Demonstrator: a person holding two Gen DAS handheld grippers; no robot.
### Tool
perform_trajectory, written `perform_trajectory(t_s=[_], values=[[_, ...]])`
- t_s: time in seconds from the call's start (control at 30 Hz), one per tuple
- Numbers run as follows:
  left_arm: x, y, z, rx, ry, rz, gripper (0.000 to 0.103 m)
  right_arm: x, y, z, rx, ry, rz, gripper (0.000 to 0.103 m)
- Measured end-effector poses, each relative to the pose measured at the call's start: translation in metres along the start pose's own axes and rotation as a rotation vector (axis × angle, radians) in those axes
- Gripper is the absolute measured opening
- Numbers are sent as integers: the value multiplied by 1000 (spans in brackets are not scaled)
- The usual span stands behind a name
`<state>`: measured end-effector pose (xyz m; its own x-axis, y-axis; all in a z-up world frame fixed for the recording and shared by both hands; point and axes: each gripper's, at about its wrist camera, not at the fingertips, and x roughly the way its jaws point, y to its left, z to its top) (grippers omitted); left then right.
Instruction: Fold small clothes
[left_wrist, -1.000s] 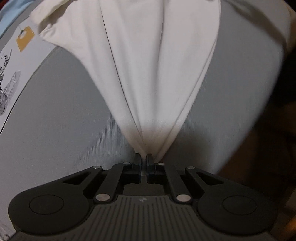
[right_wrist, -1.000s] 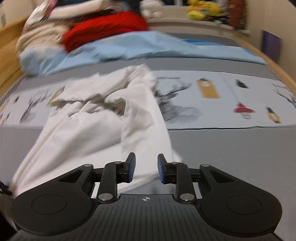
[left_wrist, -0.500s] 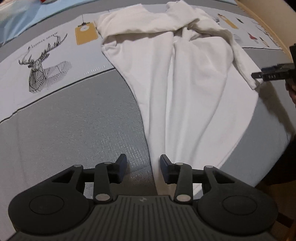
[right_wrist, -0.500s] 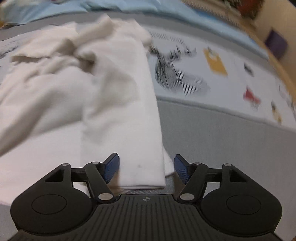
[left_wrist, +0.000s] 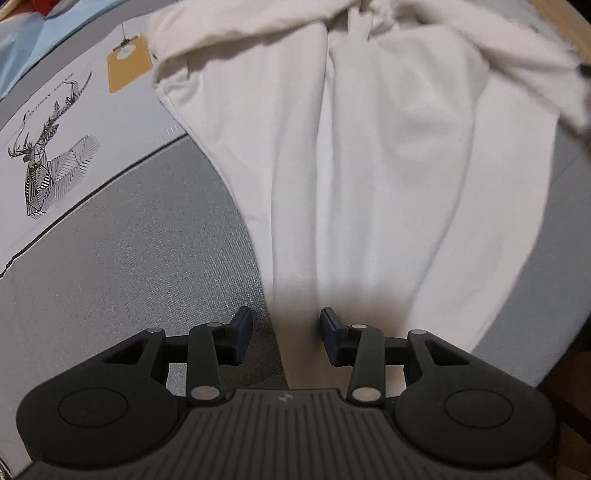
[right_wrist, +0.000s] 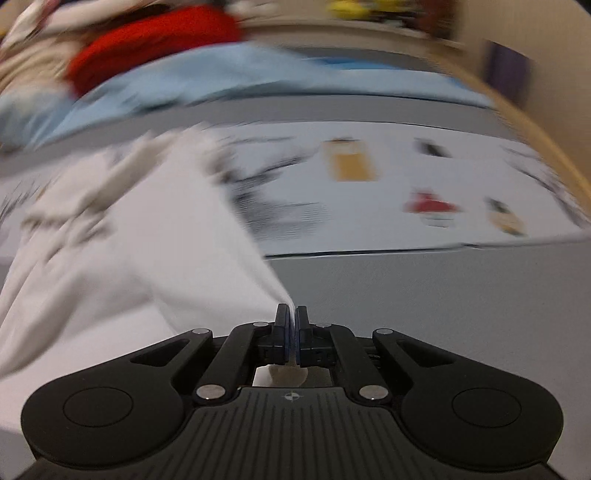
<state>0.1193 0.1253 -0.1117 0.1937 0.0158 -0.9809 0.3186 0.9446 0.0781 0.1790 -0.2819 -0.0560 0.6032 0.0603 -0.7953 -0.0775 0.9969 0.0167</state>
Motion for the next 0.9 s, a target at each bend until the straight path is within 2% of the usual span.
perform_trajectory(t_s=[0.07,0.13,0.2,0.27,0.33,0.5,0.63,0.7,0.8,0.9], values=[[3,-3,1,14,8,-4,43,-9,-48,2,93,-16,-89,2],[4,-7,2,31,7,-17,34,-18,-93,0,161,-41,-212,2],[4,-11,2,50,9,-28,18,-23,-133,-2,243,-69,-308,2],[1,-18,2,93,5,-10,12,-26,-165,-3,299,-94,-404,2],[0,-19,0,121,9,-3,10,-27,-192,-5,338,-121,-461,2],[-1,-15,-9,161,28,-15,7,-14,-217,16,317,-193,-561,2],[-6,-18,-15,195,54,-62,7,8,-236,60,225,-204,-621,2],[-8,-21,-17,224,67,-89,7,16,-252,79,200,-195,-713,1],[-10,-22,-18,252,79,-107,7,24,-284,89,302,-136,-835,2],[-12,-16,-14,223,86,-105,8,33,-289,80,374,-88,-839,4]])
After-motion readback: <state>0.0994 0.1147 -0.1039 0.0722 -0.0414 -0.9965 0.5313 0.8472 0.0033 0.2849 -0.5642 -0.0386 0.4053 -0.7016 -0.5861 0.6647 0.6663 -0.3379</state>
